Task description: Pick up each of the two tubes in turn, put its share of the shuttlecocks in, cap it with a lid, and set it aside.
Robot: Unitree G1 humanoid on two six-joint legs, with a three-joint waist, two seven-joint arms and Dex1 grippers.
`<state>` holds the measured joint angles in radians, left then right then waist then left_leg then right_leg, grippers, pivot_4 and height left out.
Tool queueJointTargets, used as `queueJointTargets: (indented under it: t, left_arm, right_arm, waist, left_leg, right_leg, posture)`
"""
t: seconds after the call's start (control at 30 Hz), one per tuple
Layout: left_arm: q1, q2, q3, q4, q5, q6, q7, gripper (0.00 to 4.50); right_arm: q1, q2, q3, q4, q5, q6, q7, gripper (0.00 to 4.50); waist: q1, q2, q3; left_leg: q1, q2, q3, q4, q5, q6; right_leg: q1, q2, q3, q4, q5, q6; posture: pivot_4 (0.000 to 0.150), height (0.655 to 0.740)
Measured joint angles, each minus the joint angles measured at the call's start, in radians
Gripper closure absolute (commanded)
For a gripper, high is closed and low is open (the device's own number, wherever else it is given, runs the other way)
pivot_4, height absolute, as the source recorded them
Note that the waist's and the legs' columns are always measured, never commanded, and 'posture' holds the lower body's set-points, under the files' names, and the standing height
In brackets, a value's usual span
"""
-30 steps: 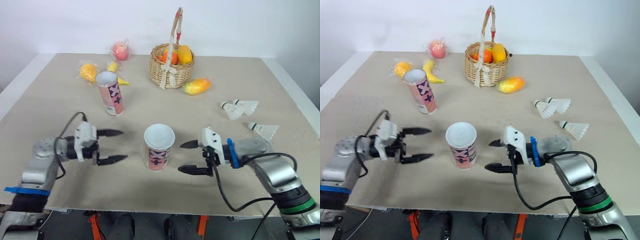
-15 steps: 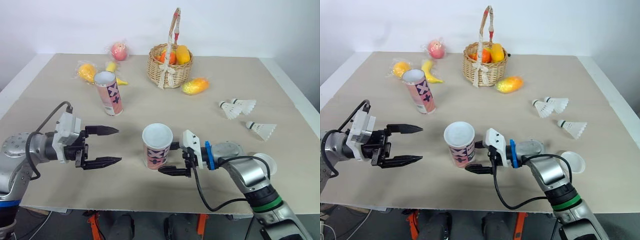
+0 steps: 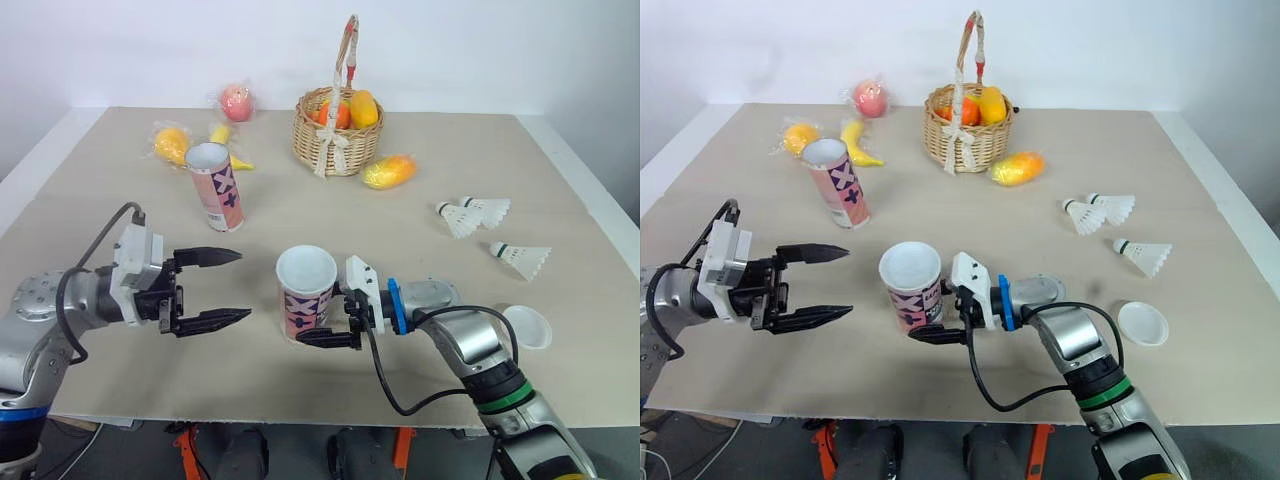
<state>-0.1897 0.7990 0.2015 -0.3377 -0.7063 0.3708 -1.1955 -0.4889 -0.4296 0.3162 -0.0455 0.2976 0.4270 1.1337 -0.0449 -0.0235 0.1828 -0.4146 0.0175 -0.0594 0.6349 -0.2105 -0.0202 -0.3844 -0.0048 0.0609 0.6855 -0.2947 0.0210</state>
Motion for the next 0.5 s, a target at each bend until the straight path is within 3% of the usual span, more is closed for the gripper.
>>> queueJointTargets:
  t: [0.03,0.3,0.5]
  left_arm:
    - [0.0,-0.002,-0.002,0.0,0.001,-0.001,0.004,0.0]
    - [-0.166,-0.154,-0.089,0.068,0.001,-0.019,0.036,0.0]
    - [-0.353,-0.331,-0.196,0.204,0.005,-0.014,0.071,0.0]
  right_arm:
    - [0.0,0.0,0.0,0.001,0.001,0.0,0.001,1.55]
    - [0.002,-0.052,-0.037,-0.013,0.04,0.04,0.015,1.55]
    - [-0.015,-0.147,-0.247,-0.017,0.107,0.083,-0.052,1.55]
  waist:
    - [0.0,0.0,0.0]
    - [0.011,0.0,0.0]
    - [0.023,0.0,0.0]
  left_leg:
    - [0.0,0.0,0.0,0.0,0.0,0.0]
    - [0.0,-0.001,0.001,0.003,0.0,0.0]
    - [-0.001,-0.004,0.002,0.006,0.001,0.0]
  right_leg:
    - [0.0,0.0,0.0,0.0,0.0,0.0]
    - [0.002,0.0,-0.002,0.0,0.002,0.001]
    - [0.002,-0.001,0.0,0.0,0.003,0.004]
  posture:
    - [0.15,0.74]
    - [0.15,0.74]
    - [0.15,0.74]
